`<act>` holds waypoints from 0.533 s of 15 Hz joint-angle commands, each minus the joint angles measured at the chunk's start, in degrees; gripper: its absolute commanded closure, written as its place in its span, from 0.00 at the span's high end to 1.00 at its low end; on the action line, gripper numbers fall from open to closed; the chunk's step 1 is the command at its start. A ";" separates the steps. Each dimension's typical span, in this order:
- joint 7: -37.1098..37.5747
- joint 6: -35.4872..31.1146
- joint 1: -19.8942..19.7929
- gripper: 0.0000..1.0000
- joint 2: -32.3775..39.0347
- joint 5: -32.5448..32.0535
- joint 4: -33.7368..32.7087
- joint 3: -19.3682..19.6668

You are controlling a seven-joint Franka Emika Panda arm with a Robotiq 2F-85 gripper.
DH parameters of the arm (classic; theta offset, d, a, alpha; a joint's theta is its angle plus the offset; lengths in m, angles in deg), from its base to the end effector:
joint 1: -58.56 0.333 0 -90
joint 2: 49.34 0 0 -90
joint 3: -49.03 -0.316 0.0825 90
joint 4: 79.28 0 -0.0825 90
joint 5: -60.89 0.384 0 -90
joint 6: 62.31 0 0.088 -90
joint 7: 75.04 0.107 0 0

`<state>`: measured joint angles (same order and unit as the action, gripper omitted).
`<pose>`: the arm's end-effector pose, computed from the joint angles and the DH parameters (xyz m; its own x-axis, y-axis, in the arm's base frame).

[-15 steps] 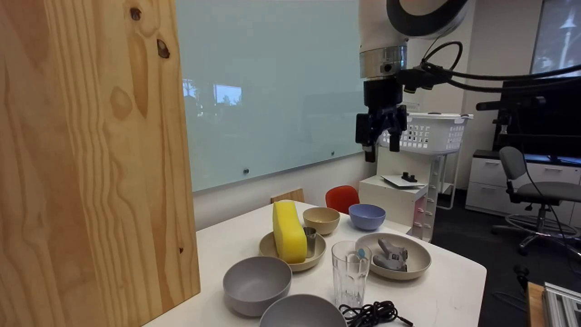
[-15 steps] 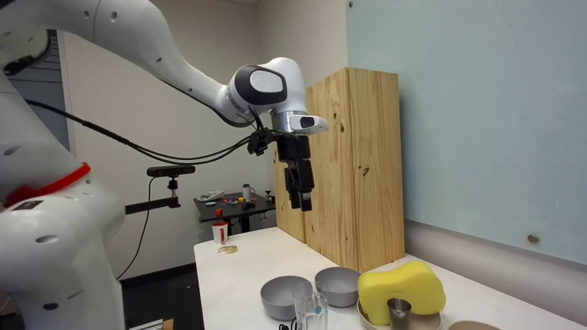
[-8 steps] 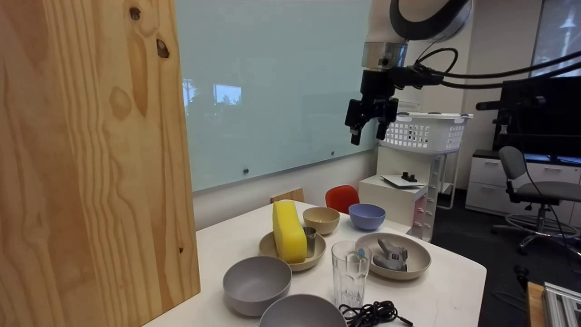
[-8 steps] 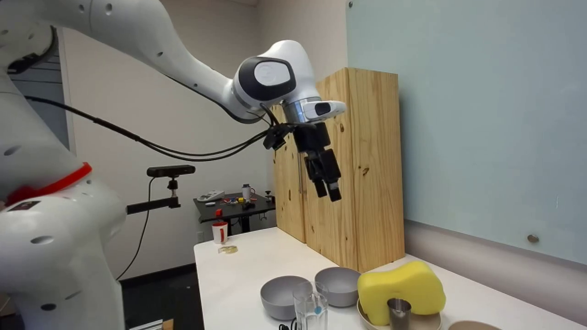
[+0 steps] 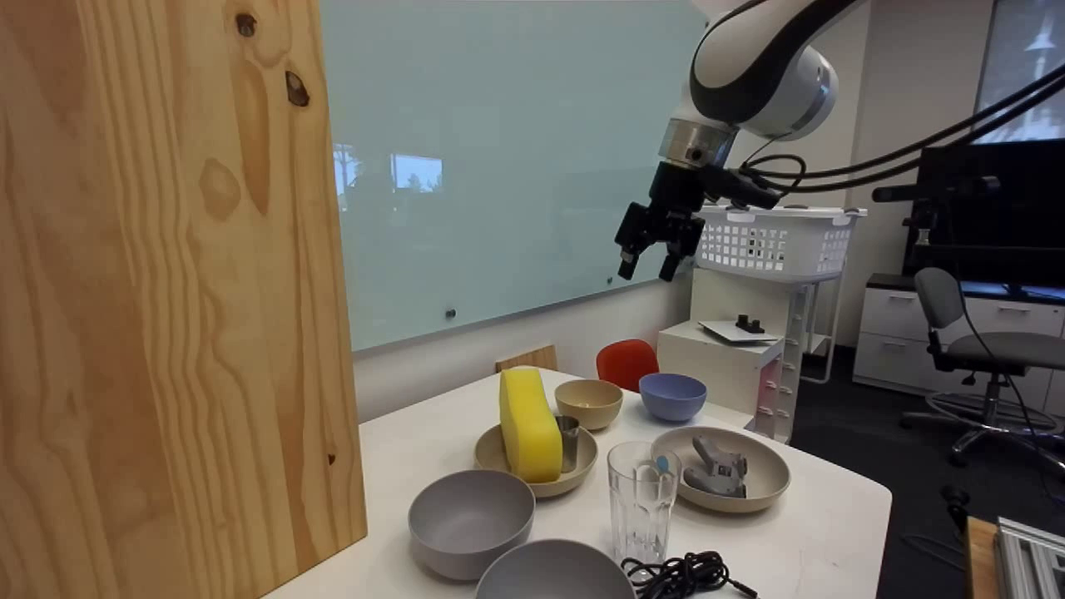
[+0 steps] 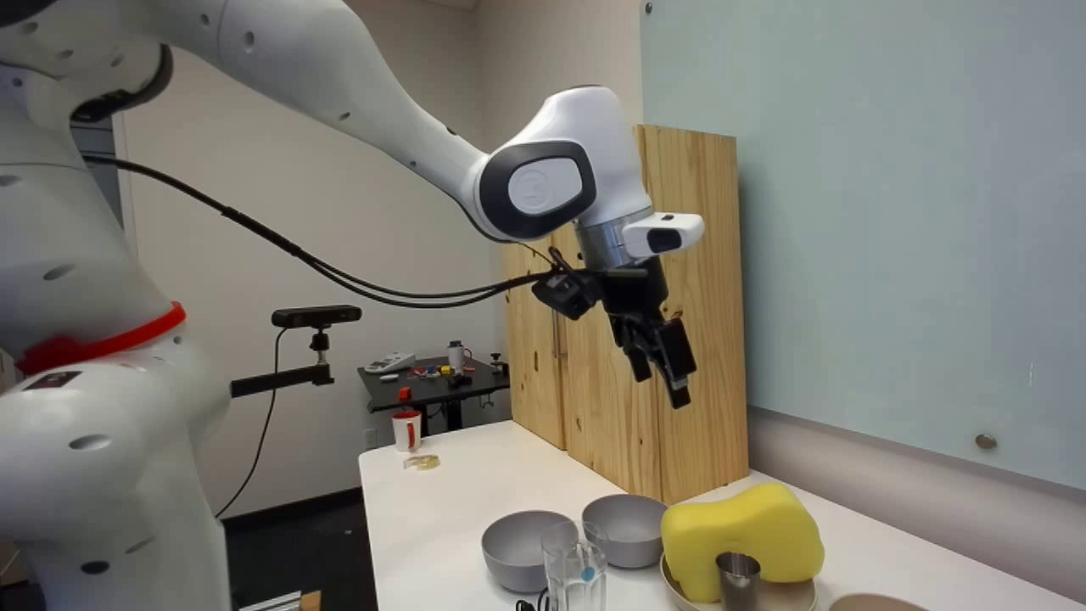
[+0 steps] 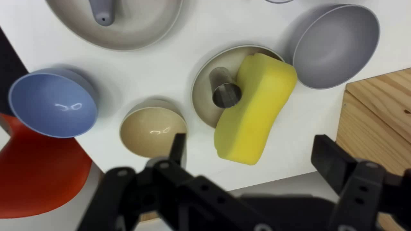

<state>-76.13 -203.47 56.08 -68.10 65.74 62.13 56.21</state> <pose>0.4552 -0.0791 0.4463 0.9262 -0.2116 0.3120 -0.1877 -0.9766 -0.1052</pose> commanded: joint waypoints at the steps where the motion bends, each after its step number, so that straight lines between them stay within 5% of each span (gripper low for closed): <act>1: -6.51 -0.26 4.38 1.00 5.63 8.21 -2.33 0.22; 8: -4.54 -0.55 7.51 1.00 14.59 11.10 -5.92 -5.93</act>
<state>-80.11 -203.72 63.27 -59.03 76.09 59.01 51.83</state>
